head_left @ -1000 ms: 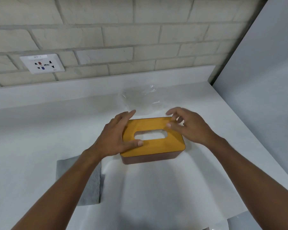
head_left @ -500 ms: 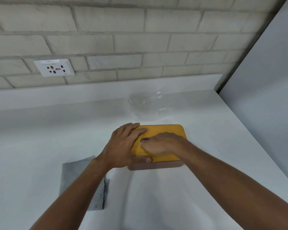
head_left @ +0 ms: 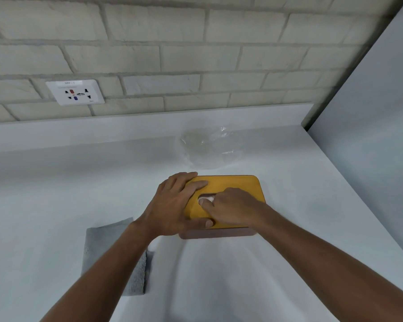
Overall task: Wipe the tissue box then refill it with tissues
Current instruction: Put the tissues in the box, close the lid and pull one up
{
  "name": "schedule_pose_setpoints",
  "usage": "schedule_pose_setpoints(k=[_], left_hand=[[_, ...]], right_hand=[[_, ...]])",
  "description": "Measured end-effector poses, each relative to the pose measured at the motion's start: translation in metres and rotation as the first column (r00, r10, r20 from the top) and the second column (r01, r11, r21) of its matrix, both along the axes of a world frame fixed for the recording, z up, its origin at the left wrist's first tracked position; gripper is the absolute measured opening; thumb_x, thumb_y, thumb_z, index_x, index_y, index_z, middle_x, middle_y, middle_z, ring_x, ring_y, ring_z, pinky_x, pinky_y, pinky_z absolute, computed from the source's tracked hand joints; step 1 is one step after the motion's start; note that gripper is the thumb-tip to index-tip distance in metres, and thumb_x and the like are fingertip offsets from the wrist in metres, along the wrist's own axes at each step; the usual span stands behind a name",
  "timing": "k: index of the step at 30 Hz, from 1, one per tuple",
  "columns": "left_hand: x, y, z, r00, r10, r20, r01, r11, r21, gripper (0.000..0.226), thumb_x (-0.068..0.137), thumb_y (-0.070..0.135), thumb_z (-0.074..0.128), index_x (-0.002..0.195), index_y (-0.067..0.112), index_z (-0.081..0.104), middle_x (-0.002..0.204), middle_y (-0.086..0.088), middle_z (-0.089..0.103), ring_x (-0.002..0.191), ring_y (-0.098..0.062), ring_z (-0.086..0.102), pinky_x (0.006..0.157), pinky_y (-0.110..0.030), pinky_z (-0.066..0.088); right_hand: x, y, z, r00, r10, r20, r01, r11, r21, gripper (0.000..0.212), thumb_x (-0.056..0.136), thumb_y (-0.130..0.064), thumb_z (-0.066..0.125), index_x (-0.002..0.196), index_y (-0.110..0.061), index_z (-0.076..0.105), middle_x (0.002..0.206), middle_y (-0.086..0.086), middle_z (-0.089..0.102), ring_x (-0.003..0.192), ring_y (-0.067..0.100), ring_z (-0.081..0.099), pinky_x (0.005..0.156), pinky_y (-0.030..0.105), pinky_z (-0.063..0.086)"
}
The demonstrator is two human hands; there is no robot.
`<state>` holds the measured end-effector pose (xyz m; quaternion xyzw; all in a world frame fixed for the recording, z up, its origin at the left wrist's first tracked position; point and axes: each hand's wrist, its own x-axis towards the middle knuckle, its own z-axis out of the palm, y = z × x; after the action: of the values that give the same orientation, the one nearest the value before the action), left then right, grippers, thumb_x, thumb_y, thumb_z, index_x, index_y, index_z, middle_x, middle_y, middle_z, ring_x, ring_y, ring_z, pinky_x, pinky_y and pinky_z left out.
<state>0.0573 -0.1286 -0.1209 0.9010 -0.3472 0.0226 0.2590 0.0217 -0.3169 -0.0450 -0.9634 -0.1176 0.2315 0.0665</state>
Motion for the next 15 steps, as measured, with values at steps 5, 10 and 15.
schedule_pose_setpoints(k=[5,10,15], left_hand=[[0.000,0.000,0.002,1.000,0.003,-0.023,-0.003,0.999,0.033,0.100,0.071,0.094,0.054,0.152,0.036,0.046,0.161,0.004,0.038,0.147,-0.023,0.037,0.115,-0.047,0.036],[0.000,0.000,0.006,1.000,0.008,-0.029,-0.006,0.997,0.071,0.099,0.071,0.095,0.052,0.153,0.040,0.042,0.161,0.006,0.037,0.147,-0.021,0.035,0.116,-0.046,0.032],[0.000,-0.003,0.017,0.997,0.053,-0.054,-0.045,0.991,0.125,0.097,0.070,0.101,0.038,0.149,0.046,0.044,0.160,0.008,0.039,0.147,-0.019,0.036,0.120,-0.053,0.029]], right_hand=[[-0.002,-0.010,-0.002,0.980,-0.125,0.155,0.115,0.991,0.069,0.040,0.094,-0.029,0.044,0.056,-0.016,0.045,0.057,-0.002,0.044,0.063,0.020,0.045,0.055,0.033,0.032],[0.005,-0.027,0.017,0.959,-0.258,0.116,0.224,0.943,0.244,0.010,0.079,-0.019,0.069,0.076,-0.022,0.078,0.074,-0.008,0.071,0.074,0.011,0.062,0.066,0.027,0.053],[0.016,-0.046,0.021,0.963,-0.255,0.086,0.215,0.922,0.321,0.018,0.081,-0.013,0.069,0.087,-0.030,0.074,0.077,-0.015,0.068,0.075,0.006,0.063,0.068,0.022,0.051]])
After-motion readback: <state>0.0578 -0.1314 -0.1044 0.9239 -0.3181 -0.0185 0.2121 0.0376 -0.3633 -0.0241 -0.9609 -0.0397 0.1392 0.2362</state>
